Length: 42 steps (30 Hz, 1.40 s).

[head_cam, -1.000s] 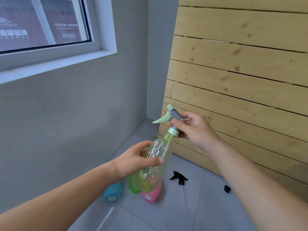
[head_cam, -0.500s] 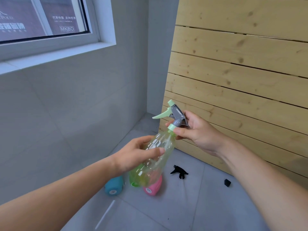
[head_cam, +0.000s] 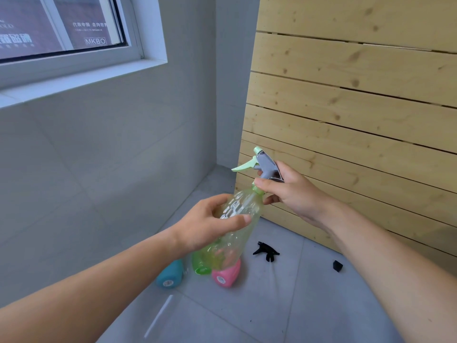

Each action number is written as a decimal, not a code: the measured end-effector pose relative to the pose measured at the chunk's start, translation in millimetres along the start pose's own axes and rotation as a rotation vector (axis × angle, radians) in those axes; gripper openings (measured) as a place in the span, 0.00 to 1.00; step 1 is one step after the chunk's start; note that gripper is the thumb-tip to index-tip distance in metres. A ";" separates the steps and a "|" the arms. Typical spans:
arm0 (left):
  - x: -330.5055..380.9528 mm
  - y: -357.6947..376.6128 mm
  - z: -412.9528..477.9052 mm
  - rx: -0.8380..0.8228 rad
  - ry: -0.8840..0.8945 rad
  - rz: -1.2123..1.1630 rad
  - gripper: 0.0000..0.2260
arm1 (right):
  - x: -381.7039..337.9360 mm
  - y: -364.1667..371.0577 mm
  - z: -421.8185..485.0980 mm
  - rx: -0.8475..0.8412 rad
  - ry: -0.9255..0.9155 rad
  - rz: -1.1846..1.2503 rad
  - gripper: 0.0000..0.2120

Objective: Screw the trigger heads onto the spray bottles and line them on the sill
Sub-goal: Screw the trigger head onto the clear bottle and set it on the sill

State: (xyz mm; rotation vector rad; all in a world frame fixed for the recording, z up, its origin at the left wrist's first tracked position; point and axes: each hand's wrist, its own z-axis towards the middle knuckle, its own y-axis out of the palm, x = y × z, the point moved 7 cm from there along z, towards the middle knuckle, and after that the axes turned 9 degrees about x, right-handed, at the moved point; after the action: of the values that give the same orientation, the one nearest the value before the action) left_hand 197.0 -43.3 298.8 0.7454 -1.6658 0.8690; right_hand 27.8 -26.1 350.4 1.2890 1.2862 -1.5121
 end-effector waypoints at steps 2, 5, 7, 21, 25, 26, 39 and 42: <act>1.7 -0.6 1.3 0.020 0.025 0.030 0.22 | -0.9 -3.1 1.3 0.003 0.005 0.039 0.11; 1.4 -0.7 1.4 0.052 0.052 0.115 0.23 | -0.3 -5.0 2.8 -0.032 0.018 0.115 0.12; -1.1 -0.3 1.4 0.060 0.050 0.143 0.25 | 2.3 -4.4 2.5 -0.062 0.046 0.127 0.12; 3.5 3.8 -0.7 0.056 0.041 0.113 0.23 | 12.2 -2.2 6.3 0.147 -0.041 -0.133 0.24; 6.6 2.2 1.4 0.042 0.033 0.091 0.24 | 4.8 -0.6 8.5 -0.043 -0.007 0.139 0.13; 6.3 2.6 1.0 0.037 0.031 0.090 0.23 | 4.8 -0.9 8.5 -0.037 -0.011 0.146 0.12; -1.3 6.0 0.0 0.000 -0.016 0.064 0.20 | 14.3 0.3 8.3 0.087 0.001 0.002 0.18; -0.3 3.2 2.8 0.016 -0.005 0.066 0.23 | 11.5 2.2 6.8 -0.028 0.039 0.195 0.12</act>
State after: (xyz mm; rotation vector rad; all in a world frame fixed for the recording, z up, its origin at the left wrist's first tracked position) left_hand 192.9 -43.9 297.4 0.7075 -1.6976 0.9277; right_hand 26.0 -32.5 338.6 1.3891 1.1655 -1.3338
